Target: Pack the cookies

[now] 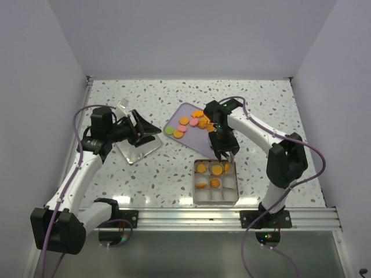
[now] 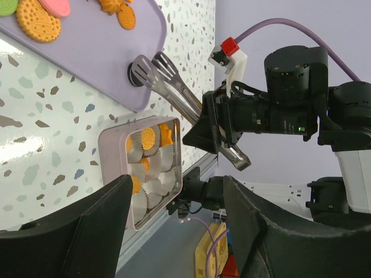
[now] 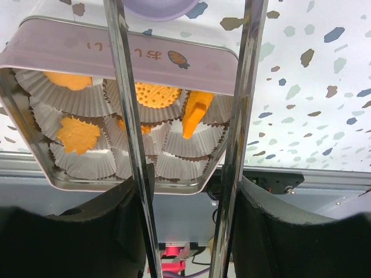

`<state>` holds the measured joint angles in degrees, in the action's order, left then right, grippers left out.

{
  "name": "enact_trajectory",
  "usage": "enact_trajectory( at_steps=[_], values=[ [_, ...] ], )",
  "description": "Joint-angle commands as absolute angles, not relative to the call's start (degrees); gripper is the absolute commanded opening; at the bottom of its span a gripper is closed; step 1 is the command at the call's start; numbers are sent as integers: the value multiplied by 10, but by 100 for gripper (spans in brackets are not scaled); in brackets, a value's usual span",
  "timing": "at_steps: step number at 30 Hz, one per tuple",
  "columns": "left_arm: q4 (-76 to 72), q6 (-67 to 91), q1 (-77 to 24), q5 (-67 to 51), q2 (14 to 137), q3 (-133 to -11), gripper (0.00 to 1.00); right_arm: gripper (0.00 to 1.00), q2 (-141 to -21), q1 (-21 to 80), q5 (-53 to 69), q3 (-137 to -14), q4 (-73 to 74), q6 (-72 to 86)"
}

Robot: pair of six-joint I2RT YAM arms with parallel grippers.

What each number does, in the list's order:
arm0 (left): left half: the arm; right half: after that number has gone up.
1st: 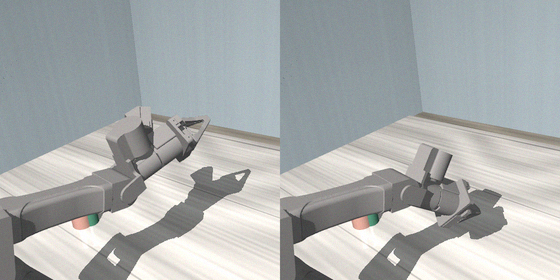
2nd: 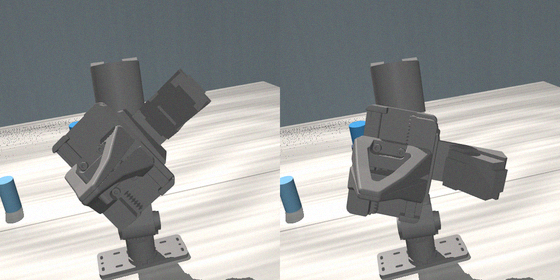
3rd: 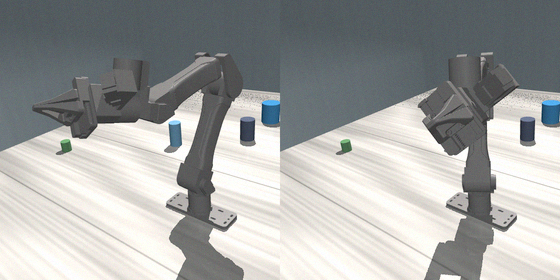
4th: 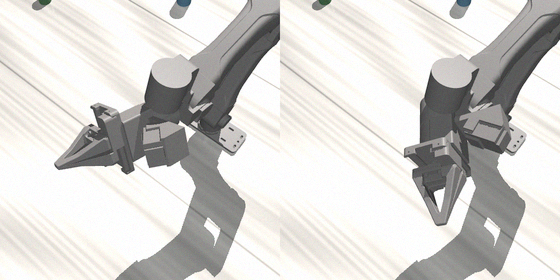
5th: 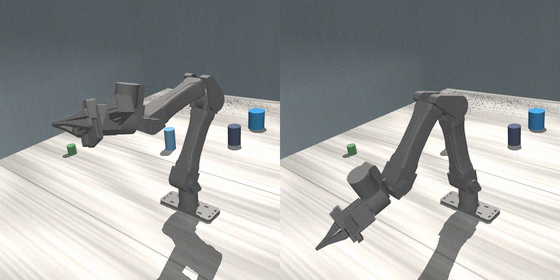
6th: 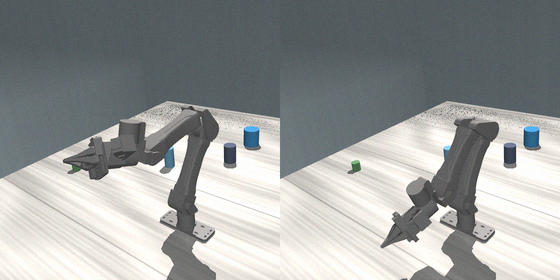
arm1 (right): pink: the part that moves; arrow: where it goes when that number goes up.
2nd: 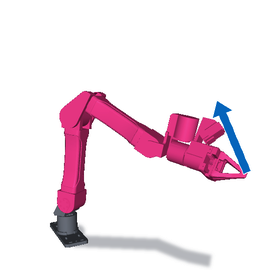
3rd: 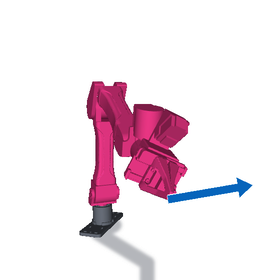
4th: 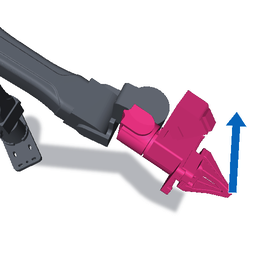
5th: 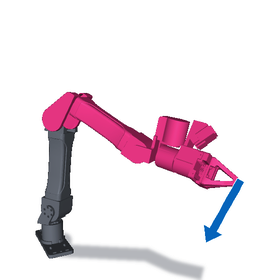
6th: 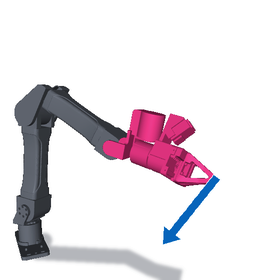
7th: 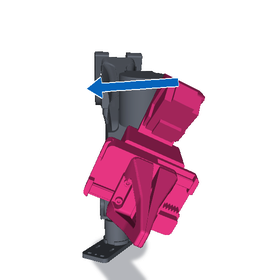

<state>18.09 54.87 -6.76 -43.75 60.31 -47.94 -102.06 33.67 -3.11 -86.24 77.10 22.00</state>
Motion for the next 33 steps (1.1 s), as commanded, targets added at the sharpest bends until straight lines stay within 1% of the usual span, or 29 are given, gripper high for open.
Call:
enact_trajectory(
  at_steps=[1,10,16,20,29,33],
  values=[
    [156,539,-62,-453,604,-487,69,52,-999,332,-38,-873,888,216],
    [147,545,-62,-453,606,-484,69,51,-1008,332,-2,-842,870,207],
    [144,548,-62,-452,606,-475,69,50,-1015,332,-2,-840,865,205],
    [144,548,-62,-451,606,-476,68,47,-1020,332,10,-841,860,204],
    [147,547,-61,-453,608,-481,68,44,-1034,332,10,-845,858,203],
    [145,545,-59,-455,611,-481,68,40,-1037,333,7,-851,859,202]
  ],
)
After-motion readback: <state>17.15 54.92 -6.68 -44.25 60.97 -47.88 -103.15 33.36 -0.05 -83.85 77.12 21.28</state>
